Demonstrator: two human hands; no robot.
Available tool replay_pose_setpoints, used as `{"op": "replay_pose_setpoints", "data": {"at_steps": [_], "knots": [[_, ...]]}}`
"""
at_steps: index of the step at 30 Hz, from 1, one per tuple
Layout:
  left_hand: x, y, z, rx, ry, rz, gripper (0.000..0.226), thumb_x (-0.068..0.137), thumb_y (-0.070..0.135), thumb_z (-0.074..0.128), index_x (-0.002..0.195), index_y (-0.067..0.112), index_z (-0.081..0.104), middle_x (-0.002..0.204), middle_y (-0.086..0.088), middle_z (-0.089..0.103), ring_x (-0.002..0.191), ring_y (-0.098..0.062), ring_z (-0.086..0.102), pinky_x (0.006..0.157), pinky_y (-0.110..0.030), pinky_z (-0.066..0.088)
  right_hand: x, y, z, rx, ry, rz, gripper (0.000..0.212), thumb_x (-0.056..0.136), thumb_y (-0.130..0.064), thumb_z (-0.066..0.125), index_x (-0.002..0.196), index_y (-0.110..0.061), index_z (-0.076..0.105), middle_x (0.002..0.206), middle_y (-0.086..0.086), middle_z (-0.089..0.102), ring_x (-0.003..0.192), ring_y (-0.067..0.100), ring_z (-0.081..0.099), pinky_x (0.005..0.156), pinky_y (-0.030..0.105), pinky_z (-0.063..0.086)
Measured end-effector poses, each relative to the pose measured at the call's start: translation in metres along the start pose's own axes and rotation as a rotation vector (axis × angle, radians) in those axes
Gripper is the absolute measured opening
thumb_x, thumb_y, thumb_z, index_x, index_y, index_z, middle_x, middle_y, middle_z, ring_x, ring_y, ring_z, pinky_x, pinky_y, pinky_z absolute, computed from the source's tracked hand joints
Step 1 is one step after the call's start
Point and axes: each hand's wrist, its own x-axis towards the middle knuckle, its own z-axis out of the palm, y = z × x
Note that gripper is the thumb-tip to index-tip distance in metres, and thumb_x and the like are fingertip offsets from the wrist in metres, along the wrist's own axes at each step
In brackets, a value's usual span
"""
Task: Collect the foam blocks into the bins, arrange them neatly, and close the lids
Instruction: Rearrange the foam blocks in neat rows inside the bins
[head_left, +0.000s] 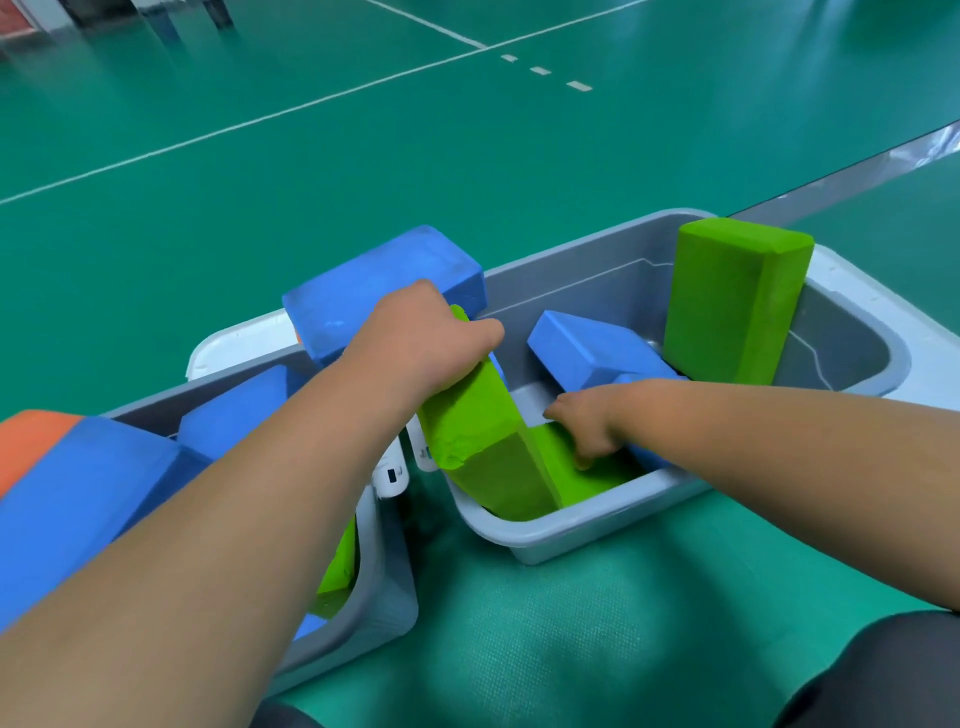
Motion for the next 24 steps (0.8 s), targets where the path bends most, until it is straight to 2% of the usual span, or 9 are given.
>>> {"op": "replay_pose_setpoints", "data": {"at_steps": [6,7,9,11,13,15,17,20,24], "knots": [[-0.018,0.009,-0.047,-0.016,0.075,0.068,0.025,0.088,0.043,0.060,0.106,0.028,0.071,0.106,0.003,0.066,0.103,-0.024,0.059,0.079,-0.032,0.046,0.015,0.004,0.001,0.082,-0.025,-0.070,0.099,0.079,-0.040,0.083,0.161,-0.025,0.030,0.158,0.003,0.040,0.140,0.029,0.048,0.112,0.048,0.044],[-0.020,0.009,-0.052,-0.018,0.084,0.069,0.025,0.089,0.042,0.060,0.106,0.030,0.072,0.107,0.004,0.066,0.104,-0.024,0.060,0.080,-0.031,0.046,0.017,0.004,0.001,0.108,-0.035,-0.090,0.097,0.079,-0.040,0.083,0.160,-0.027,0.031,0.157,0.002,0.041,0.139,0.029,0.049,0.111,0.049,0.044],[-0.022,0.009,-0.060,-0.033,0.098,0.065,0.024,0.087,0.043,0.059,0.105,0.033,0.072,0.103,0.008,0.066,0.098,-0.021,0.061,0.072,-0.027,0.044,0.017,0.000,-0.001,0.177,-0.050,-0.125,0.092,0.080,-0.044,0.081,0.158,-0.031,0.035,0.154,-0.001,0.044,0.136,0.027,0.051,0.111,0.048,0.046],[-0.023,0.008,-0.065,-0.038,0.105,0.069,0.024,0.085,0.044,0.059,0.102,0.036,0.073,0.098,0.012,0.066,0.090,-0.015,0.061,0.064,-0.021,0.039,0.018,-0.004,-0.004,0.249,-0.037,-0.138,0.091,0.078,-0.056,0.078,0.156,-0.030,0.039,0.152,-0.003,0.048,0.134,0.025,0.053,0.110,0.046,0.047],[-0.021,0.007,-0.069,-0.038,0.121,0.081,0.025,0.084,0.044,0.059,0.103,0.037,0.074,0.101,0.011,0.068,0.093,-0.017,0.061,0.064,-0.018,0.038,0.019,-0.010,-0.003,0.268,-0.015,-0.115,0.103,0.067,-0.076,0.070,0.154,-0.030,0.040,0.151,-0.003,0.049,0.131,0.026,0.055,0.109,0.047,0.047],[-0.020,0.007,-0.073,-0.050,0.143,0.078,0.026,0.084,0.044,0.060,0.106,0.040,0.073,0.105,0.012,0.066,0.098,-0.018,0.059,0.064,-0.018,0.038,0.020,-0.016,0.002,0.225,0.015,-0.085,0.117,0.053,-0.094,0.058,0.148,-0.028,0.042,0.144,0.000,0.050,0.126,0.030,0.057,0.105,0.050,0.048],[-0.018,0.006,-0.074,-0.052,0.153,0.077,0.028,0.084,0.044,0.061,0.109,0.042,0.073,0.106,0.012,0.063,0.098,-0.017,0.058,0.063,-0.019,0.036,0.020,-0.019,0.007,0.119,0.046,-0.064,0.124,0.048,-0.101,0.048,0.144,-0.024,0.044,0.139,0.003,0.048,0.123,0.035,0.057,0.103,0.052,0.049],[-0.017,0.007,-0.071,-0.046,0.148,0.086,0.028,0.084,0.043,0.062,0.110,0.041,0.073,0.106,0.010,0.062,0.098,-0.019,0.057,0.063,-0.021,0.036,0.013,-0.021,0.006,0.039,0.084,-0.043,0.112,0.059,-0.095,0.051,0.142,-0.020,0.044,0.137,0.005,0.048,0.122,0.036,0.056,0.098,0.052,0.050],[-0.016,0.010,-0.067,-0.033,0.137,0.088,0.028,0.085,0.041,0.062,0.111,0.039,0.073,0.108,0.009,0.061,0.099,-0.020,0.056,0.067,-0.027,0.039,0.004,-0.016,-0.004,0.143,0.089,-0.038,0.089,0.076,-0.070,0.063,0.150,-0.026,0.037,0.139,0.004,0.046,0.127,0.034,0.054,0.099,0.047,0.049]]}}
